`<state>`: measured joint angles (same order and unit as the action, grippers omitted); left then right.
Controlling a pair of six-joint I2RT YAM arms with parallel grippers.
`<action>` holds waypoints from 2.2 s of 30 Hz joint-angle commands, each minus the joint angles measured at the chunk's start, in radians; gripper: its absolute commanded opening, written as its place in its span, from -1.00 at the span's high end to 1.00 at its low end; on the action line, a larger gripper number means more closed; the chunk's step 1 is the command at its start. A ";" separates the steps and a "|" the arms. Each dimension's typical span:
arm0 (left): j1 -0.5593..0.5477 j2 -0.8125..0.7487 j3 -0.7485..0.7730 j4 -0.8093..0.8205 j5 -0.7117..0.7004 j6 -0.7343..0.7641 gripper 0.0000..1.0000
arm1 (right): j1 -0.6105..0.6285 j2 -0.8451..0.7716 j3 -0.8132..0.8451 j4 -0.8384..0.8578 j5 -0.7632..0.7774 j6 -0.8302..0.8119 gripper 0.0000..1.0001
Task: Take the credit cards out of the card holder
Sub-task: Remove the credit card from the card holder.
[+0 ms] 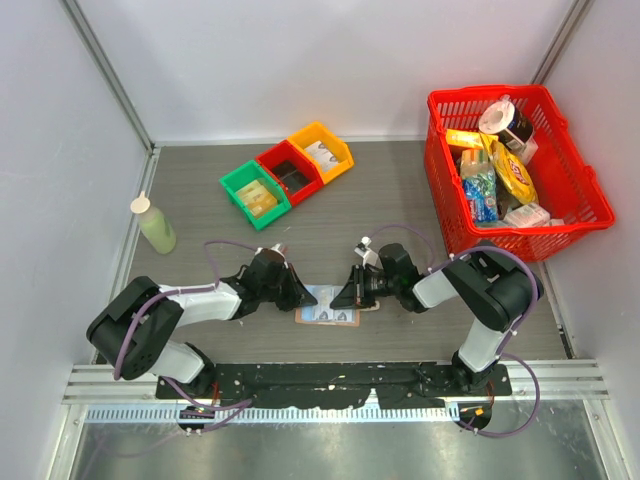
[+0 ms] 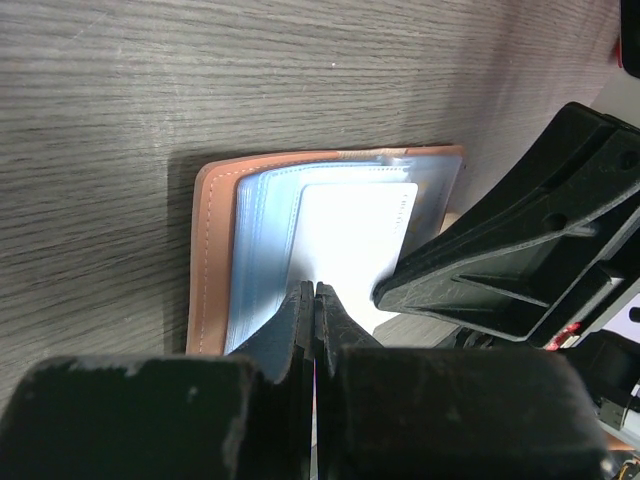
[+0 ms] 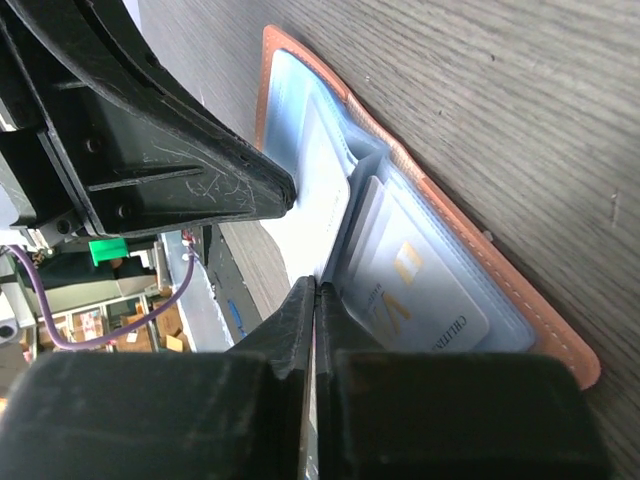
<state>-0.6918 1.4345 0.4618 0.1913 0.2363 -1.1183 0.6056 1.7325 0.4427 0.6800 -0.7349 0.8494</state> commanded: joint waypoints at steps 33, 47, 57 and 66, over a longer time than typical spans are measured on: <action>-0.003 0.017 -0.017 -0.056 -0.034 0.048 1.00 | -0.147 -0.194 0.019 -0.398 0.025 -0.239 0.98; -0.086 0.026 0.215 -0.171 -0.029 0.144 0.77 | -0.147 -0.165 0.044 -0.405 -0.024 -0.265 0.98; -0.100 0.190 0.180 -0.098 -0.049 0.111 1.00 | -0.156 -0.200 0.018 -0.360 0.002 -0.207 0.98; -0.100 0.204 0.133 -0.056 -0.038 0.072 1.00 | -0.159 -0.208 -0.042 -0.180 0.015 -0.070 0.66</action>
<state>-0.7841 1.6035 0.6327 0.1787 0.2279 -1.0485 0.4496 1.5620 0.4030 0.3923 -0.7399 0.7296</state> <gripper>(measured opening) 0.010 0.152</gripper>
